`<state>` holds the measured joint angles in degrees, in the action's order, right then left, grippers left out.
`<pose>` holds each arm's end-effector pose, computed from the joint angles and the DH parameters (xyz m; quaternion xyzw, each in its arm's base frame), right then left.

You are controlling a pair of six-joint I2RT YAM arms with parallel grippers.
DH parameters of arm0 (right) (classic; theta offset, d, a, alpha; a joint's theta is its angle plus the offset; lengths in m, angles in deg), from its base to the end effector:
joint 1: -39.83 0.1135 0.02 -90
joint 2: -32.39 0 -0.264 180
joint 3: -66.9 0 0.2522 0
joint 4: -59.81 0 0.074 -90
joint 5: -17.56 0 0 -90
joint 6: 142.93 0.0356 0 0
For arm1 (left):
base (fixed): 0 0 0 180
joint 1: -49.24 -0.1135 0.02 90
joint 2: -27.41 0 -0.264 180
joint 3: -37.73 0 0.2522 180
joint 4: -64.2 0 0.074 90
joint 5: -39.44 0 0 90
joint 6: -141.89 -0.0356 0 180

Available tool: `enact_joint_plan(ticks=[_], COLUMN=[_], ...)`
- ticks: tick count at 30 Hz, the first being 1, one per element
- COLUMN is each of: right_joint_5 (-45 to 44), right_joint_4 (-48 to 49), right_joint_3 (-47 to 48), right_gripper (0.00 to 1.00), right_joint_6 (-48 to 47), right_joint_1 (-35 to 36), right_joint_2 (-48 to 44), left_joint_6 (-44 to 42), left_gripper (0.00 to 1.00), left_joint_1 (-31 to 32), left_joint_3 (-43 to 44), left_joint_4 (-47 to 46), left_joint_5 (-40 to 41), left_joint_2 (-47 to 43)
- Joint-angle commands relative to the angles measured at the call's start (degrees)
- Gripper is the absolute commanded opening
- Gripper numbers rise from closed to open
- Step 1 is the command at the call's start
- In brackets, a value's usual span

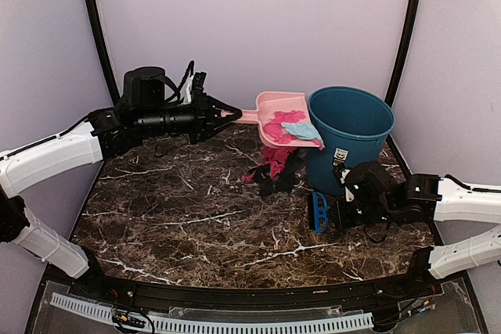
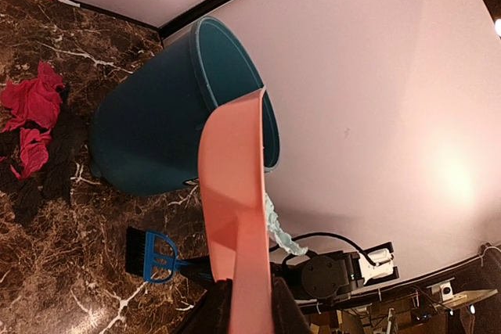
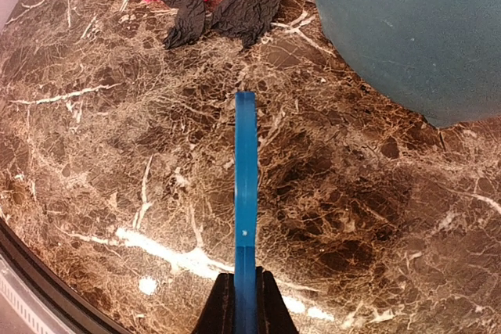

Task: Sweep away the paper scraps from the table
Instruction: Dump the paper scraps in the dustpan into the trash bin.

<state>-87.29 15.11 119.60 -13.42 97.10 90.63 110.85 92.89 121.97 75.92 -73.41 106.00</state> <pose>0.1166 0.1645 0.2303 -0.1005 0.9281 0.1714 0.3148 0.2256 -0.2343 0.3858 0.0342 0.7400 -0.6036 0.2948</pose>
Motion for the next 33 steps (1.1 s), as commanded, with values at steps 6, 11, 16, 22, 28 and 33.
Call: enact_joint_plan(ticks=[6,11,16,22,28,33], right_joint_5=[-1.0,-1.0,-0.9,-0.7,-1.5,-1.5], right_joint_4=[1.8,2.0,2.4,2.9,1.8,1.6], right_joint_3=[-0.6,-0.6,-0.8,-0.8,-0.6,-0.7], right_gripper=[0.0,0.0,0.0,0.0,0.0,0.0], right_joint_6=[0.4,0.4,0.4,0.2,0.3,0.4], right_joint_1=[-0.5,-0.4,-0.4,-0.4,-0.4,-0.5], right_joint_2=[-0.8,-0.6,-0.2,0.9,-0.4,-1.1], left_joint_6=[0.3,1.2,3.4,6.6,5.9,2.0], left_gripper=[0.0,0.0,0.0,0.0,0.0,0.0], left_joint_1=[-0.4,-0.9,-1.4,-2.2,-2.3,-2.3], left_joint_3=[6.9,9.4,11.8,22.8,35.5,41.1], left_joint_4=[-2.0,-3.1,-6.6,-12.8,-12.9,-10.0], left_joint_5=[-1.6,-2.2,-3.4,-7.0,-8.4,-8.7], left_joint_2=[1.2,2.7,6.7,18.4,31.7,37.7])
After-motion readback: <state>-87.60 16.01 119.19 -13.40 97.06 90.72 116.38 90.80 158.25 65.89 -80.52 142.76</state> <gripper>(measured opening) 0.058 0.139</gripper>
